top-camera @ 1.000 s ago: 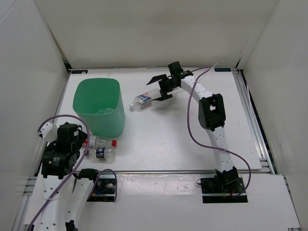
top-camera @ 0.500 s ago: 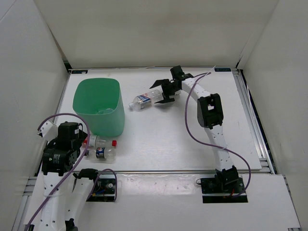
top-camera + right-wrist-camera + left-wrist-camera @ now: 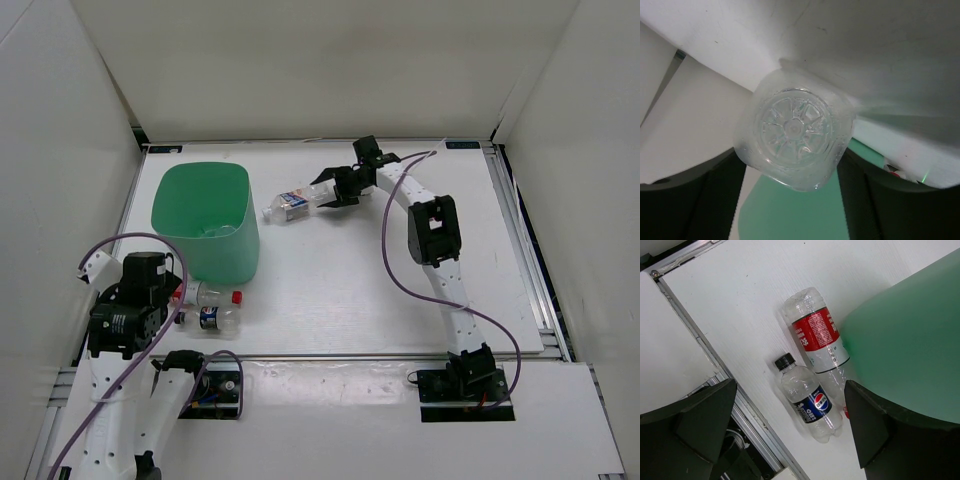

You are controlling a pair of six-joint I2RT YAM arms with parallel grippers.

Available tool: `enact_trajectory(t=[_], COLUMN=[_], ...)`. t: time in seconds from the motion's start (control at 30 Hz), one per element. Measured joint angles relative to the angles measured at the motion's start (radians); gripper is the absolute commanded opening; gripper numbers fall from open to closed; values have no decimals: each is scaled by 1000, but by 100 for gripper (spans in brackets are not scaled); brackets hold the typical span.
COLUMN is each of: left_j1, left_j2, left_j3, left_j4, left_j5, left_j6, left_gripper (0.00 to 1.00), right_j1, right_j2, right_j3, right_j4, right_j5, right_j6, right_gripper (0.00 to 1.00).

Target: Put the plastic bottles in the bin

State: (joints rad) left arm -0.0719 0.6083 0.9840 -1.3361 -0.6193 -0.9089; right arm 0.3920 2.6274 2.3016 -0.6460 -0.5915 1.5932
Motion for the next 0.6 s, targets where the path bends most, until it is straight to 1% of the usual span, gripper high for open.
enact_trajectory(t=[0.1,0.2,0.27,0.4,0.43,0.6], left_j1=[0,0,0,0,0,0], left_j2=[3,10,18,33,34,31], left_j3=[0,0,0,1,1,1], left_j4=[-1,-4,-4,-4,-4,-4], left_j5=[-4,-6,-7,-7,-7,-10], left_j6=[-5,-8,-9,-9,-10,-22], left_gripper=[100,100,100,100,100,100], right_j1=[0,-4,-6,-6,-6,-6], right_j2=[1,1,-7,-63,-74,-125], right_j3=[0,-3,-20,-115,-132,-203], right_j4=[4,-1,-2,-21,-34,-103], right_j5=[-20,-43,-56,-80,-84,-96], right_j6=[-2,-17,-43,-109,-122,-193], right_gripper=[57,50,40,25,19,7])
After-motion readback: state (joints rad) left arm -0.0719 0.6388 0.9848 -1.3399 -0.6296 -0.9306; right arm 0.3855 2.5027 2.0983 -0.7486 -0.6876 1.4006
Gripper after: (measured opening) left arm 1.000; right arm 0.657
